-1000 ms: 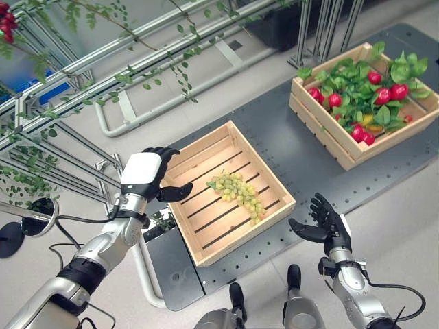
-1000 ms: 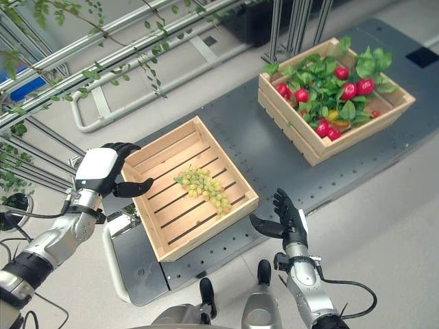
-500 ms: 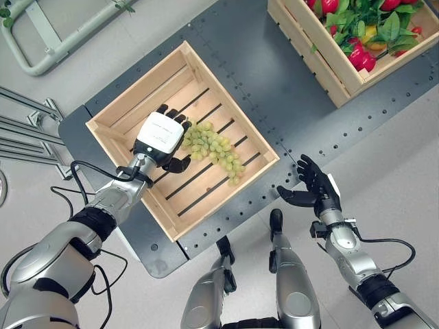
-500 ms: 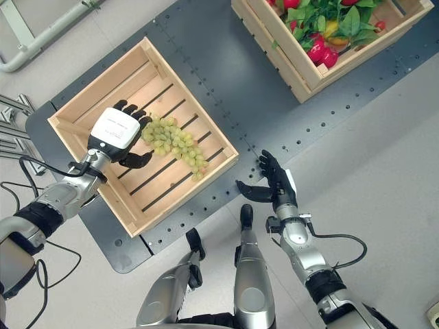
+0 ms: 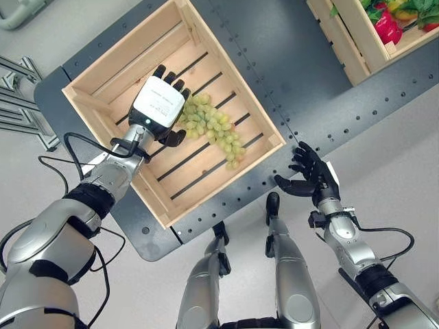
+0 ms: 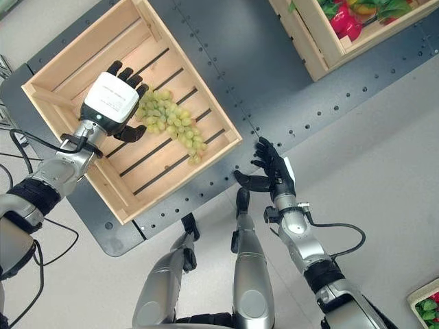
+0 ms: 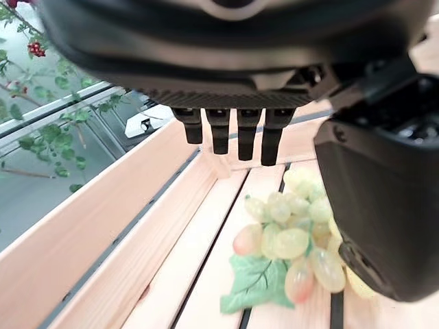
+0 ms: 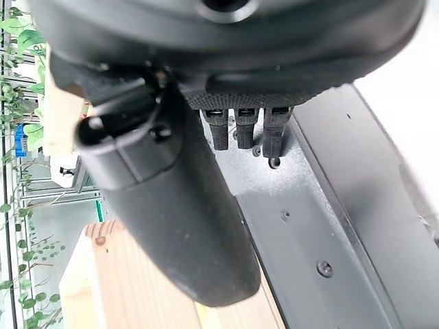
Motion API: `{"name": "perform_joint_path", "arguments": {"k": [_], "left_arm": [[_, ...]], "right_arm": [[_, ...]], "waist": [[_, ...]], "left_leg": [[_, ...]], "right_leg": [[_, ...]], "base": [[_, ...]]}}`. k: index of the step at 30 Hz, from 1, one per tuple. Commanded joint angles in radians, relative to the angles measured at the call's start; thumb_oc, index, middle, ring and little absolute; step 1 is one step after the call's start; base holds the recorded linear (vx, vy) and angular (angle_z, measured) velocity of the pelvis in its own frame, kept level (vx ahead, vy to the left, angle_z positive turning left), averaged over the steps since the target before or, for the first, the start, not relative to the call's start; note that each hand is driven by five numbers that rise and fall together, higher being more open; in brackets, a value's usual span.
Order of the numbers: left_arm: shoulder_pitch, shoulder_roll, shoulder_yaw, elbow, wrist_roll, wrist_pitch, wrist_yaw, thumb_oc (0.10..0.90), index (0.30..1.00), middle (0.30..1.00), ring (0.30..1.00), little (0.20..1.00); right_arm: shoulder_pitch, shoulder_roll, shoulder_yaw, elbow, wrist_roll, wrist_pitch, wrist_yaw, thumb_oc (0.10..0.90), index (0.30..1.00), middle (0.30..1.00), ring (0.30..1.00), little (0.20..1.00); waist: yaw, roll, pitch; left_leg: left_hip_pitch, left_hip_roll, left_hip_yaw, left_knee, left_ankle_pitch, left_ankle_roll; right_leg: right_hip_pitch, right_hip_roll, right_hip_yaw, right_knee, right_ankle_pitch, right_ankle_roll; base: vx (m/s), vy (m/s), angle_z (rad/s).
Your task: Pick up the fruits from the basket on one side to the basket on the other side
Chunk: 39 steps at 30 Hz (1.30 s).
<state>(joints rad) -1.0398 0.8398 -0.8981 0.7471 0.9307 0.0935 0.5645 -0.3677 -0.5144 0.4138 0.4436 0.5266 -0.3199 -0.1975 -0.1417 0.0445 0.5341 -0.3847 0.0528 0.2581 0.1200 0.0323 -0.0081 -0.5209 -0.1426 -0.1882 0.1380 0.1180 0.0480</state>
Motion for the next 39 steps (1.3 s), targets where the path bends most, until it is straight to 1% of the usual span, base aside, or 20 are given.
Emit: {"name": "perform_joint_path", "arguments": {"k": [1, 8, 9, 12, 14, 15, 17, 19, 20, 21, 25, 28, 34, 36, 39], "left_arm": [[-0.104, 0.095, 0.054, -0.031, 0.013, 0.043, 0.115, 0.8, 0.9, 0.9, 0.9, 0.9], [-0.112, 0.082, 0.066, -0.021, 0.025, 0.001, 0.203, 0.8, 0.9, 0.9, 0.9, 0.9], [-0.115, 0.078, 0.067, -0.026, 0.032, -0.006, 0.194, 0.8, 0.9, 0.9, 0.9, 0.9], [-0.126, 0.075, 0.053, -0.031, 0.035, -0.016, 0.125, 0.8, 0.9, 0.9, 0.9, 0.9], [-0.134, 0.077, 0.041, -0.033, 0.028, -0.011, 0.076, 0.8, 0.9, 0.9, 0.9, 0.9], [-0.136, 0.074, 0.036, -0.028, 0.02, -0.004, 0.05, 0.8, 0.9, 0.9, 0.9, 0.9], [-0.141, 0.072, 0.027, -0.022, 0.009, 0.034, -0.031, 0.8, 0.9, 0.9, 0.9, 0.9], [-0.144, 0.072, 0.021, -0.009, -0.005, 0.055, -0.061, 0.8, 0.9, 0.9, 0.9, 0.9], [-0.155, 0.069, 0.011, 0.02, -0.026, 0.076, -0.102, 0.8, 0.9, 0.9, 0.9, 0.9], [-0.165, 0.063, 0.006, 0.043, -0.035, 0.08, -0.114, 0.8, 0.9, 0.9, 0.9, 0.9], [-0.226, 0.038, -0.016, 0.13, -0.062, 0.111, -0.121, 0.8, 0.9, 0.9, 0.9, 0.9], [-0.264, 0.028, -0.024, 0.179, -0.082, 0.134, -0.119, 0.8, 0.9, 0.9, 0.9, 0.9], [-0.322, 0.049, -0.037, 0.23, -0.097, 0.142, -0.099, 0.8, 0.9, 0.9, 0.9, 0.9], [-0.35, 0.063, -0.04, 0.251, -0.114, 0.139, -0.059, 0.8, 0.9, 0.9, 0.9, 0.9], [-0.356, 0.072, -0.034, 0.252, -0.118, 0.133, -0.02, 0.8, 0.9, 0.9, 0.9, 0.9]], "right_arm": [[-0.017, 0.017, 0.011, -0.109, 0.027, -0.044, 0.001, 0.8, 0.9, 0.9, 0.9, 0.9], [-0.025, 0.027, 0.014, -0.111, 0.017, -0.032, -0.004, 0.8, 0.9, 0.9, 0.9, 0.9], [-0.028, 0.027, 0.015, -0.11, 0.02, -0.031, -0.005, 0.8, 0.9, 0.9, 0.9, 0.9], [-0.038, 0.029, 0.018, -0.111, 0.02, -0.026, -0.01, 0.8, 0.9, 0.9, 0.9, 0.9], [-0.044, 0.028, 0.018, -0.113, 0.022, -0.019, -0.012, 0.8, 0.9, 0.9, 0.9, 0.9], [-0.048, 0.026, 0.017, -0.112, 0.024, -0.016, -0.014, 0.8, 0.9, 0.9, 0.9, 0.9], [-0.056, 0.024, 0.016, -0.109, 0.023, -0.007, -0.02, 0.8, 0.9, 0.9, 0.9, 0.9], [-0.063, 0.018, 0.017, -0.108, 0.027, -0.005, -0.025, 0.8, 0.9, 0.9, 0.9, 0.9], [-0.07, 0.008, 0.018, -0.109, 0.033, -0.006, -0.026, 0.8, 0.9, 0.9, 0.9, 0.9], [-0.075, 0.005, 0.017, -0.109, 0.034, -0.005, -0.031, 0.8, 0.9, 0.9, 0.9, 0.9], [-0.08, -0.008, 0.007, -0.115, 0.037, 0.006, -0.053, 0.8, 0.9, 0.9, 0.9, 0.9], [-0.077, -0.016, 0.003, -0.112, 0.035, -0.001, -0.062, 0.8, 0.9, 0.9, 0.9, 0.9], [-0.057, -0.031, -0.015, -0.129, 0.026, -0.011, -0.06, 0.8, 0.9, 0.9, 0.9, 0.9], [-0.031, -0.04, -0.025, -0.137, 0.031, -0.02, -0.056, 0.8, 0.9, 0.9, 0.9, 0.9], [-0.013, -0.041, -0.03, -0.137, 0.027, -0.034, -0.044, 0.8, 0.9, 0.9, 0.9, 0.9]], "waist": [[0.015, -0.051, -0.014], [0.014, -0.06, -0.014], [0.015, -0.062, -0.014], [0.014, -0.063, -0.014], [0.012, -0.064, -0.014], [0.011, -0.064, -0.014], [0.01, -0.064, -0.014], [0.009, -0.065, -0.014], [0.007, -0.068, -0.014], [0.004, -0.07, -0.014], [-0.007, -0.08, -0.014], [-0.015, -0.089, -0.014], [-0.03, -0.102, -0.014], [-0.037, -0.106, -0.014], [-0.04, -0.107, -0.014]], "left_leg": [[-0.117, -0.001, 0.047, 0.229, -0.129, -0.014], [-0.151, 0.007, 0.049, 0.255, -0.138, -0.012], [-0.157, 0.008, 0.049, 0.258, -0.138, -0.012], [-0.172, 0.009, 0.049, 0.264, -0.139, -0.012], [-0.177, 0.009, 0.049, 0.266, -0.14, -0.013], [-0.181, 0.01, 0.05, 0.267, -0.139, -0.014], [-0.195, 0.012, 0.05, 0.273, -0.138, -0.016], [-0.204, 0.012, 0.049, 0.276, -0.136, -0.017], [-0.218, 0.014, 0.05, 0.278, -0.134, -0.018], [-0.226, 0.015, 0.051, 0.281, -0.132, -0.02], [-0.261, 0.017, 0.05, 0.285, -0.127, -0.02], [-0.289, 0.02, 0.052, 0.292, -0.125, -0.018], [-0.342, 0.027, 0.051, 0.327, -0.133, -0.019], [-0.364, 0.032, 0.053, 0.339, -0.137, -0.017], [-0.377, 0.033, 0.048, 0.349, -0.141, -0.015]], "right_leg": [[-0.02, 0.017, -0.011, 0.22, -0.211, 0.008], [-0.055, 0.021, -0.001, 0.238, -0.211, 0.011], [-0.063, 0.022, 0.0, 0.241, -0.211, 0.011], [-0.08, 0.024, 0.001, 0.247, -0.209, 0.013], [-0.086, 0.025, 0.002, 0.248, -0.208, 0.014], [-0.091, 0.025, 0.002, 0.249, -0.207, 0.014], [-0.103, 0.025, 0.003, 0.251, -0.204, 0.015], [-0.11, 0.024, 0.001, 0.253, -0.204, 0.015], [-0.122, 0.025, 0.001, 0.255, -0.202, 0.015], [-0.13, 0.025, 0.002, 0.257, -0.201, 0.015], [-0.167, 0.03, 0.006, 0.264, -0.195, 0.015], [-0.196, 0.032, 0.008, 0.266, -0.189, 0.015], [-0.245, 0.037, 0.015, 0.275, -0.181, 0.015], [-0.27, 0.038, 0.018, 0.286, -0.181, 0.014], [-0.286, 0.04, 0.024, 0.298, -0.183, 0.013]], "base": [[0.01, -0.003, 0.05], [0.0, 0.001, 0.0], [0.0, 0.0, 0.0], [0.0, 0.0, 0.0], [0.0, 0.0, 0.0], [0.0, 0.0, 0.0], [0.0, 0.0, 0.0], [0.0, 0.0, 0.0], [0.0, 0.0, 0.0], [0.0, 0.0, 0.0], [0.0, 0.026, 0.02], [0.0, 0.036, 0.0], [0.0, 0.034, -0.01], [0.0, 0.049, 0.01], [0.0, 0.012, 0.0]]}}
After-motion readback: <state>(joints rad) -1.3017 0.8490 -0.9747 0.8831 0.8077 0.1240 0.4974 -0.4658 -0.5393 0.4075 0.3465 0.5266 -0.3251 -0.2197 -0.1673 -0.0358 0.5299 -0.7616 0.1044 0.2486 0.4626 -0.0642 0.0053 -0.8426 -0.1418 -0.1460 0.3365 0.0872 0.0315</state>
